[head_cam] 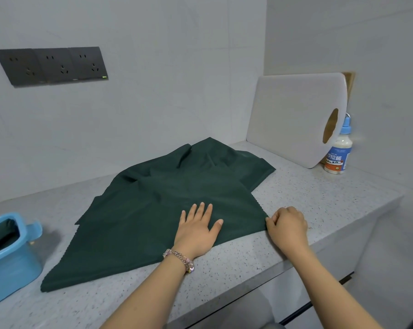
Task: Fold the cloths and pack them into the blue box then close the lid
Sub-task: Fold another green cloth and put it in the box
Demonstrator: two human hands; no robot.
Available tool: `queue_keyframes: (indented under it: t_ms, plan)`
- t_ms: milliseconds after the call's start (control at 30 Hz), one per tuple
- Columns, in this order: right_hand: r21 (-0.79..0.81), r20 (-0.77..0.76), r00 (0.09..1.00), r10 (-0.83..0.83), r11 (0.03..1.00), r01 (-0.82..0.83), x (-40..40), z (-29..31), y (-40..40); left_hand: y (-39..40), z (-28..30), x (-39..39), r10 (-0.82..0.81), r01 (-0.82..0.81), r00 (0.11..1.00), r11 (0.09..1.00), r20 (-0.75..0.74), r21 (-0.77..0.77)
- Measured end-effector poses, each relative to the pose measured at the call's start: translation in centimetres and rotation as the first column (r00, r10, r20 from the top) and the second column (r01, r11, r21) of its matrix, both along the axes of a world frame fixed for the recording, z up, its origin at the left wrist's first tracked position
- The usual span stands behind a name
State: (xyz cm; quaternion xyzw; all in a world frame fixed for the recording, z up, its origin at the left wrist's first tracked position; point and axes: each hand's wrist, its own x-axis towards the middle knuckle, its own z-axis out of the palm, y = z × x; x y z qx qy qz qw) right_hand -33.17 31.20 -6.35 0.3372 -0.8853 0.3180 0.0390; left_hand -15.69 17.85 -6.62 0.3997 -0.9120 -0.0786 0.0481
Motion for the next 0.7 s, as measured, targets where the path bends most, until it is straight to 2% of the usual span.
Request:
queue_keyframes:
  t_ms: [167, 267, 333, 433, 700]
  plan:
    - [0.094, -0.092, 0.995, -0.022, 0.995, 0.03, 0.5, 0.2, -0.5, -0.2, 0.1, -0.1, -0.014, 0.015, 1.0, 0.998, -0.025, 0.061]
    - [0.131, -0.205, 0.978, -0.029, 0.99, 0.056, 1.4, 1.1, -1.2, -0.9, 1.1, 0.4, 0.011, 0.066, 0.955, 0.966, -0.297, 0.249]
    - [0.146, -0.237, 0.971, 0.009, 0.989, 0.027, 2.1, 1.7, -2.1, -1.8, 2.1, 1.4, 0.016, 0.091, 0.909, 0.967, -0.415, 0.237]
    - [0.148, -0.221, 0.97, 0.099, 0.987, -0.067, 3.5, 2.3, -4.2, -3.5, 3.4, 3.4, 0.012, 0.049, 0.928, 0.987, -0.373, 0.153]
    - [0.138, -0.167, 0.938, 0.304, 0.949, -0.283, 7.9, 3.3, -11.6, -9.2, 4.0, 9.0, 0.177, -0.143, 0.949, 0.979, -0.259, 0.145]
